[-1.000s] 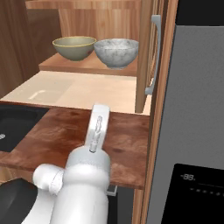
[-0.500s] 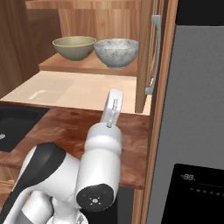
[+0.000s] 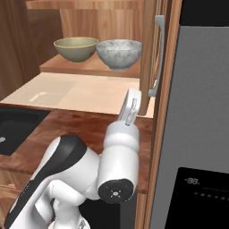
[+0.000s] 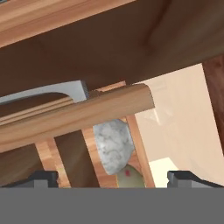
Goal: Open the cabinet. Pick the bowls from the counter and place them in the cabinet. Then close the cabinet.
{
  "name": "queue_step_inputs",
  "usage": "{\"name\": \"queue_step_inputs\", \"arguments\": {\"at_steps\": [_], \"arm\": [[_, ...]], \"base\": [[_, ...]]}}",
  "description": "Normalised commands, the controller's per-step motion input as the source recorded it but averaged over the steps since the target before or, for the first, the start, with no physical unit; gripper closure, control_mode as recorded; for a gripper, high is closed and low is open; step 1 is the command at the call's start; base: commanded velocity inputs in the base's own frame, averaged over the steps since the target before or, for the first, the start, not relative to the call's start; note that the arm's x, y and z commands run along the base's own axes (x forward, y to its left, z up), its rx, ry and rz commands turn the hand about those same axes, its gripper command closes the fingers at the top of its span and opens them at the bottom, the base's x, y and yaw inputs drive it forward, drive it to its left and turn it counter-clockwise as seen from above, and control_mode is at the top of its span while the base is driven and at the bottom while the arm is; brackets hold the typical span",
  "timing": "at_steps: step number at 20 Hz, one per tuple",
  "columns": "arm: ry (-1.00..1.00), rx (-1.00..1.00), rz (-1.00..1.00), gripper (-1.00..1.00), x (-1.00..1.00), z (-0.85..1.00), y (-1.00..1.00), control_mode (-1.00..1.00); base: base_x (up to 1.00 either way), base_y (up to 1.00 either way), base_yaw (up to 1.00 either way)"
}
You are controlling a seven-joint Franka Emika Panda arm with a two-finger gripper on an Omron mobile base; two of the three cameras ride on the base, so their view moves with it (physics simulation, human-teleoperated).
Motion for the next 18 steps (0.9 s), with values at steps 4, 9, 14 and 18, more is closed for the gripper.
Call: {"name": "queue_step_inputs", "arguments": {"at_steps": [4,9,14,18], "arm": [[0.00,0.00,-0.12,-1.00,0.08,0.00,-0.09,-1.00],[0.00,0.00,-0.13,-1.00,0.04,0.00,-0.10,-1.00],[0.00,0.00,-0.13,-1.00,0.01,0.00,-0.13,-1.00],[0.00,0.00,-0.08,-1.00,0.01,-0.01,-0.30,-1.00]], "base": [[0.00,0.00,0.00],[0.00,0.00,0.00],[0.00,0.00,0.00],[0.00,0.00,0.00]]}}
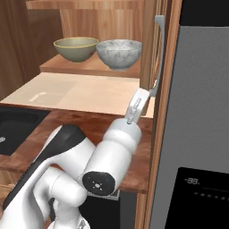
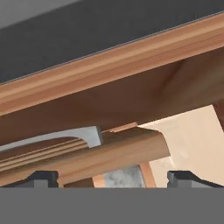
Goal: Open the cabinet. Pick the bowls from the counter and place them in the cabinet. Then close the cabinet.
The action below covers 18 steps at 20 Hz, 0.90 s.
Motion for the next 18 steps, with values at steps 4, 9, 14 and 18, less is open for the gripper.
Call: {"name": "queue_step_inputs", "arguments": {"at_steps": [4,9,14,18], "arm": [[0.00,0.00,0.00,-1.00,0.10,-0.08,-0.31,-1.00],[-0.02,0.00,0.00,-1.00,0.21,-0.13,-0.24,-1.00],[0.00,0.00,0.00,-1.00,0.28,-0.12,-0.21,-1.00],[0.00,0.00,0.00,-1.00,0.35,-0.08,-0.13,-1.00]], "base": [[0.00,0.00,0.00],[0.00,0.00,0.00],[0.00,0.00,0.00],[0.00,0.00,0.00]]}}
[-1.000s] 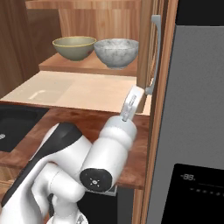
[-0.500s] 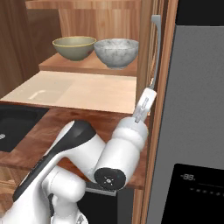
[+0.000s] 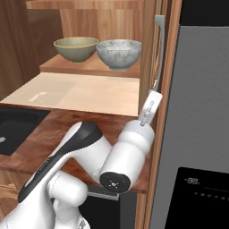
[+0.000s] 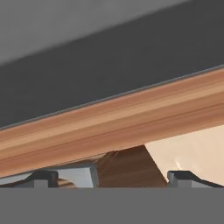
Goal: Open the cabinet. Pick the bowls from the counter and place them in the cabinet. Then close the cabinet.
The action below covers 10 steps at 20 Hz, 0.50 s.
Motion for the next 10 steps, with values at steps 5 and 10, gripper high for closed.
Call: {"name": "queue_step_inputs", "arguments": {"at_steps": [5,10], "arm": [[0.00,0.00,0.00,-1.00,0.38,-0.05,-0.07,-1.00],[0.00,0.00,0.00,-1.00,0.35,-0.02,-0.24,-1.00]], "base": [[0.00,0.00,0.00],[0.00,0.00,0.00]]}}
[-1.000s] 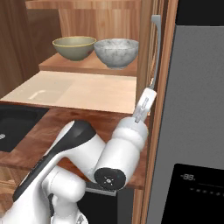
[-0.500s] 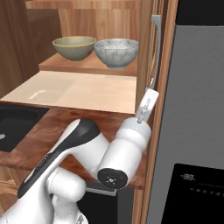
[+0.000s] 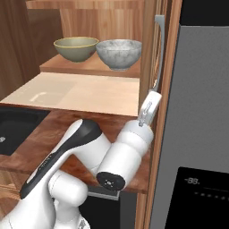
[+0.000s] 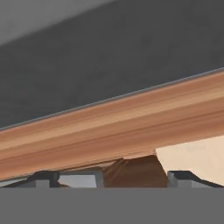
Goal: Open the cabinet. Pick the bowls from the counter and place them in the cabinet. Then close the cabinet.
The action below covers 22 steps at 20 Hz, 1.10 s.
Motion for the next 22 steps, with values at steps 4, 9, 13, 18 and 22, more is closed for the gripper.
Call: {"name": "queue_step_inputs", "arguments": {"at_steps": [4,9,13,18,22], "arm": [[0.01,0.00,0.00,-1.00,0.47,-0.01,-0.33,-1.00],[0.05,0.02,0.00,-1.00,0.70,-0.05,-0.33,-1.00],[0.05,0.10,0.04,-1.00,0.64,-0.07,-0.61,-1.00],[0.05,0.12,0.08,-1.00,0.69,-0.18,-0.51,-1.00],[0.09,0.18,0.14,-1.00,0.85,-0.36,-0.42,-1.00]], "base": [[0.00,0.00,0.00],[0.00,0.00,0.00],[0.00,0.00,0.00],[0.00,0.00,0.00],[0.00,0.00,0.00]]}}
